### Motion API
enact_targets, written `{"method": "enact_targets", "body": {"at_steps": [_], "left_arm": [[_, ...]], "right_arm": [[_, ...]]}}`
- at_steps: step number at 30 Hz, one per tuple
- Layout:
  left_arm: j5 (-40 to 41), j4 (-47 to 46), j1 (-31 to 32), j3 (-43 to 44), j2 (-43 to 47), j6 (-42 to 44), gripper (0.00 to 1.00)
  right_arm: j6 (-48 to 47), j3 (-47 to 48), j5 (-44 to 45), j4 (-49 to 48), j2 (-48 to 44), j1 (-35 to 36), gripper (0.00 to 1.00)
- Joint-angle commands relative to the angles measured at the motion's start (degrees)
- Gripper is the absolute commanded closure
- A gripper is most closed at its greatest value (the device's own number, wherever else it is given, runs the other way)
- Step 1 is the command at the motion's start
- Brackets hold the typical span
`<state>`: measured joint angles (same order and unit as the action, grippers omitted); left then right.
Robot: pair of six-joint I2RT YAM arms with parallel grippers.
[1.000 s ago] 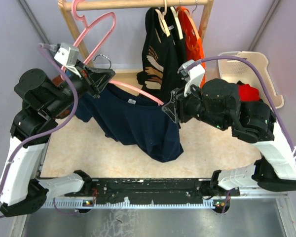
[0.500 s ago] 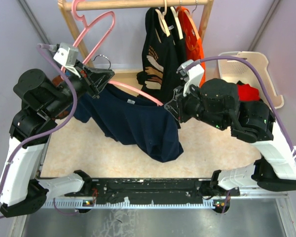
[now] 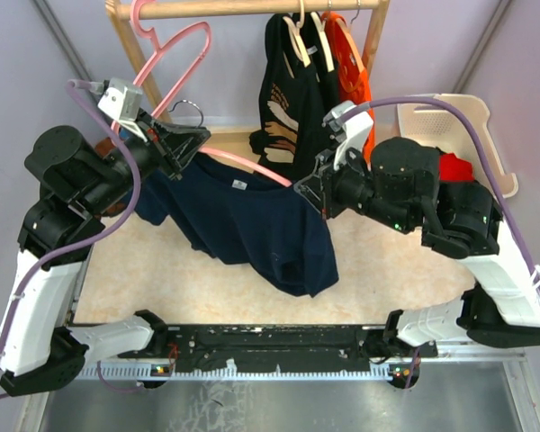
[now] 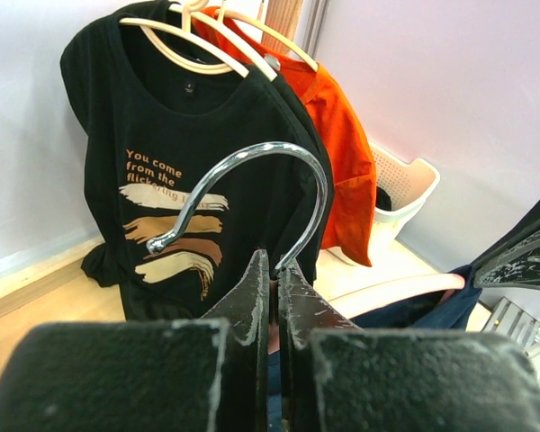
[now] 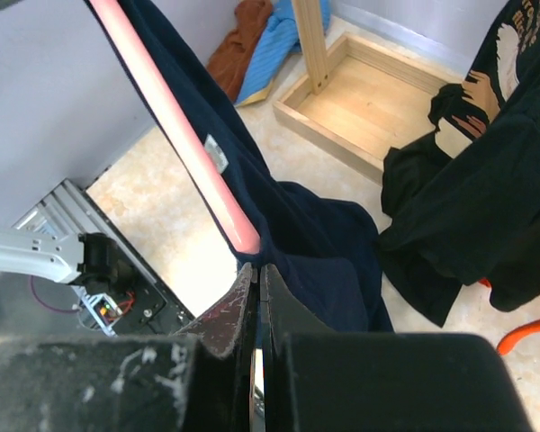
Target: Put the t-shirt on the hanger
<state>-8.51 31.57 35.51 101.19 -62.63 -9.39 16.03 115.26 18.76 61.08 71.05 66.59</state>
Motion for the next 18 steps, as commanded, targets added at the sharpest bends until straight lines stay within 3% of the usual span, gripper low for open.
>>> {"method": "enact_targets", "body": {"at_steps": [1,18], "left_arm": [[-1.9,-5.6,-0.1,-1.0,0.4,-1.5,1.0],[-3.1,-9.4,-0.1,-5.1,0.4,-3.6,1.0]], "right_arm": [[-2.3,4.8,-2.4,-6.7,1.6,0.3,1.0],[-8.8,20.2,-7.3,-9.1,16.0,0.2,1.0]]}}
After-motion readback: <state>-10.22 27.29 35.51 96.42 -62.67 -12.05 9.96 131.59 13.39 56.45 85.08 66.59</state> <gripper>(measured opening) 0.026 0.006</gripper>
